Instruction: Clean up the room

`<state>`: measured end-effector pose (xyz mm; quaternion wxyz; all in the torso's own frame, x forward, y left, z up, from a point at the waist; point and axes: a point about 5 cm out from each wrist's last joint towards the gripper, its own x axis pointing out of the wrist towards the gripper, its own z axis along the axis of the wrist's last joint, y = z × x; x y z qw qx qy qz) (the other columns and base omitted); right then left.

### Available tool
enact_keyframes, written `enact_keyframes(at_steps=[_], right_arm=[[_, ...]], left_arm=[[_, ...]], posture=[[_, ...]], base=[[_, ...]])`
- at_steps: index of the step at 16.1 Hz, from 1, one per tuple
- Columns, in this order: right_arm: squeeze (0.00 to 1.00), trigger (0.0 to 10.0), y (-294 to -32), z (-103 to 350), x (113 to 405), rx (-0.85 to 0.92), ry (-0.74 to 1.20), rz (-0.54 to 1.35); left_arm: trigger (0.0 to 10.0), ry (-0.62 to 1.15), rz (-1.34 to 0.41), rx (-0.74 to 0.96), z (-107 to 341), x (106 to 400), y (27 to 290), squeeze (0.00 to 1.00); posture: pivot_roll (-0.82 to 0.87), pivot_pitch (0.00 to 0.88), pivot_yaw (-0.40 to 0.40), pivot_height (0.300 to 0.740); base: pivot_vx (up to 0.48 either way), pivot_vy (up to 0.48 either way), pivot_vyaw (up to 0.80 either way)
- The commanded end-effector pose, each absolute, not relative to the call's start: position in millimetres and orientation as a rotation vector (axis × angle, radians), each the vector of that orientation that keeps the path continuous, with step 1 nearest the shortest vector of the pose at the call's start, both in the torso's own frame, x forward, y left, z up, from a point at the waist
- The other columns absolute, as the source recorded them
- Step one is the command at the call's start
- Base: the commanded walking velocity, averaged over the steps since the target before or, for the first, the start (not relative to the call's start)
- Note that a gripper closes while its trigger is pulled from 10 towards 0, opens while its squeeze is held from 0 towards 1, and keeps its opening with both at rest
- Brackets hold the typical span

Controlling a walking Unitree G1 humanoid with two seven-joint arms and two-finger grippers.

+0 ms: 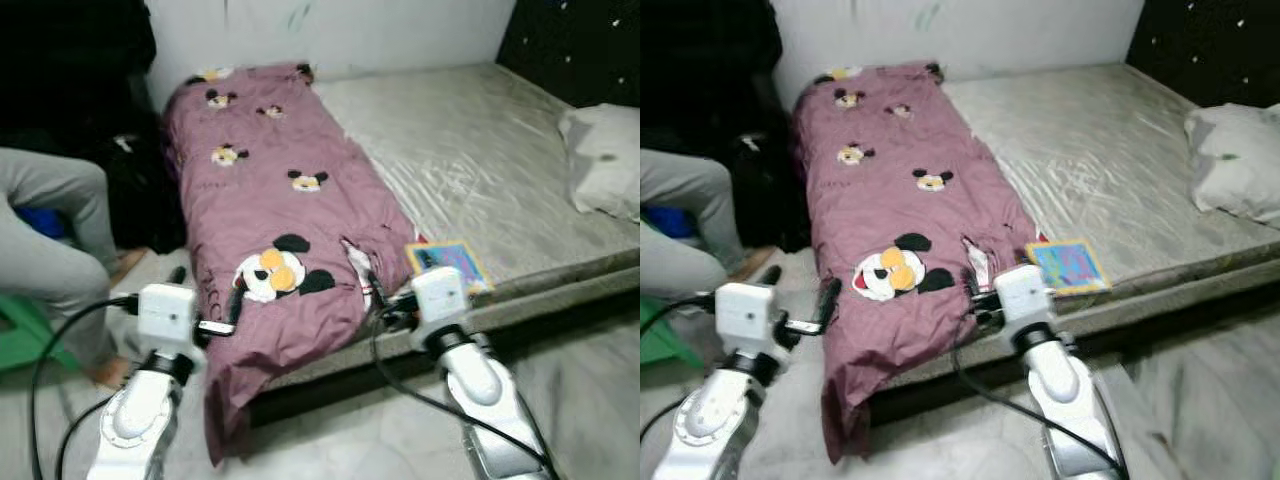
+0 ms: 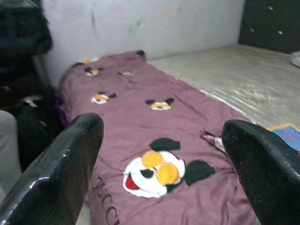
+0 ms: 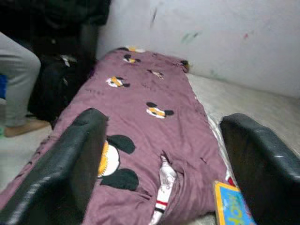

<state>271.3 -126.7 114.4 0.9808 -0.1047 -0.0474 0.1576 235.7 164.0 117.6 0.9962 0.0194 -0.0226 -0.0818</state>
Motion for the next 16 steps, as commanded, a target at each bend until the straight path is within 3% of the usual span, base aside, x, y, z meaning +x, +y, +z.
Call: enact_keyframes(at_steps=[1,5,6,7,8,9,14,16], right_arm=[[0.0,0.0,-135.2,113.4,270.8,-0.212,-0.087,0.298],[0.0,0.0,-135.6,112.9,270.7,-0.218,-0.081,0.299],[0.0,10.0,-136.0,111.8,270.8,-0.211,-0.076,0.294],[1.0,10.0,-136.6,112.1,271.0,-0.202,-0.077,0.289],[1.0,10.0,-135.9,112.1,270.8,-0.215,-0.077,0.299],[0.0,10.0,-132.5,111.3,269.2,-0.235,-0.076,0.334],[0.0,10.0,-132.5,110.8,268.3,-0.244,-0.079,0.317],[0.0,10.0,-136.5,110.3,269.5,-0.215,-0.071,0.29]], left_arm=[[10.0,-0.05,-0.179,0.031,118.3,235.0,159.0,0.0],[10.0,-0.045,-0.175,0.029,117.5,233.7,159.0,0.0],[10.0,-0.044,-0.174,0.028,117.4,233.6,159.0,0.0],[10.0,-0.043,-0.174,0.028,117.3,233.4,159.0,0.0],[10.0,-0.043,-0.174,0.029,117.5,233.1,159.0,0.0],[10.0,-0.042,-0.175,0.029,117.5,233.1,158.6,0.0],[10.0,-0.04,-0.183,0.028,117.4,232.7,158.2,0.0],[10.0,-0.042,-0.207,0.025,117.7,232.5,156.4,0.0]], posture=[[-0.04,0.043,-0.022,0.74],[-0.04,0.051,-0.023,0.74],[-0.04,0.051,-0.023,0.74],[-0.04,0.054,-0.024,0.74],[-0.04,0.054,-0.024,0.74],[-0.04,0.057,-0.023,0.74],[-0.04,0.061,-0.021,0.74],[-0.04,0.062,-0.02,0.74]], base=[[0.0,0.0,0.41],[0.0,0.0,0.1],[0.0,0.0,0.0],[0.0,0.0,0.0],[0.0,0.0,0.0],[0.0,0.0,0.62],[0.0,0.0,0.63],[0.0,0.0,0.0]])
